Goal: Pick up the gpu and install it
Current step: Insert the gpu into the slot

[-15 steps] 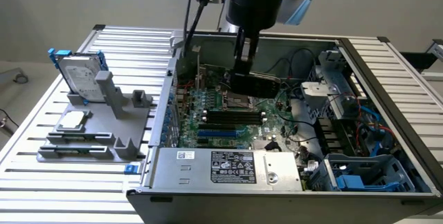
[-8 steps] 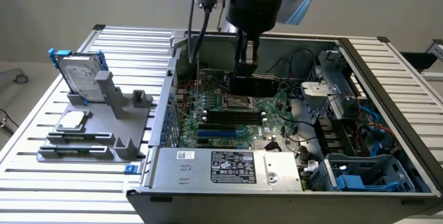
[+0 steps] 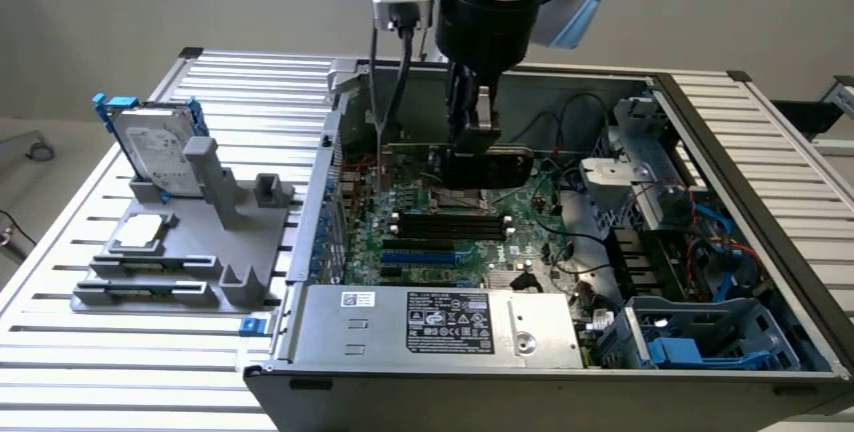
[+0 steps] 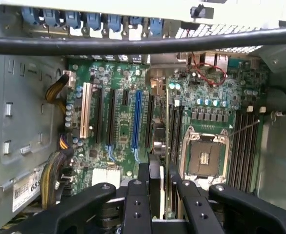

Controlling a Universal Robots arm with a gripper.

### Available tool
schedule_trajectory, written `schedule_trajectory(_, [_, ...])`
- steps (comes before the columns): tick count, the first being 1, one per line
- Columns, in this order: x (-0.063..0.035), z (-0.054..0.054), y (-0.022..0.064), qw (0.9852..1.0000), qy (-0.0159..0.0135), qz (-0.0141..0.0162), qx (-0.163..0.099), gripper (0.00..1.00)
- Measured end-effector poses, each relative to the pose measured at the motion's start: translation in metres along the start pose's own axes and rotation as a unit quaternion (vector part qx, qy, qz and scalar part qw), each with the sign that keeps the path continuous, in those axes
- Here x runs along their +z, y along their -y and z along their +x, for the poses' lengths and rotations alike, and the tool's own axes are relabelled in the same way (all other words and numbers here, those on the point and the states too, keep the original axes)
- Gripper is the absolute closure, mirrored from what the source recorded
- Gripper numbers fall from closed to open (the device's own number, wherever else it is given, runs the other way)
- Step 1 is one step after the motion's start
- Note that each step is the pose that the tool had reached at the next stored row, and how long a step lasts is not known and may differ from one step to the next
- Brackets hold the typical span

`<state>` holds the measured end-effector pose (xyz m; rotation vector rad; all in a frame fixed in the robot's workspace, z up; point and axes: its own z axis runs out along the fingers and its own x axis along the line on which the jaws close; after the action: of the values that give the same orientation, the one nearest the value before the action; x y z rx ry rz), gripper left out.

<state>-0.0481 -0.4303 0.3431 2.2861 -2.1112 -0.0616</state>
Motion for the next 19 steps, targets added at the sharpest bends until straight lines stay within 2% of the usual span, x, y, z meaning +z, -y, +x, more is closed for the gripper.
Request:
schedule_trajectory(2, [0.0037,0.0,-0.0058,1.0,-0.0001,0.0025,0.0,0.73])
schedule_trajectory(6, [0.0112,0.001,-0.0143,1.0,-0.0003,0.0047,0.001,0.73])
schedule_trajectory(13, [0.024,0.004,-0.0163,0.9998,-0.0001,0.007,0.017,0.73])
schedule_trajectory(19, [0.0337,0.015,-0.0176,0.9998,-0.0017,0.007,0.02,0.73])
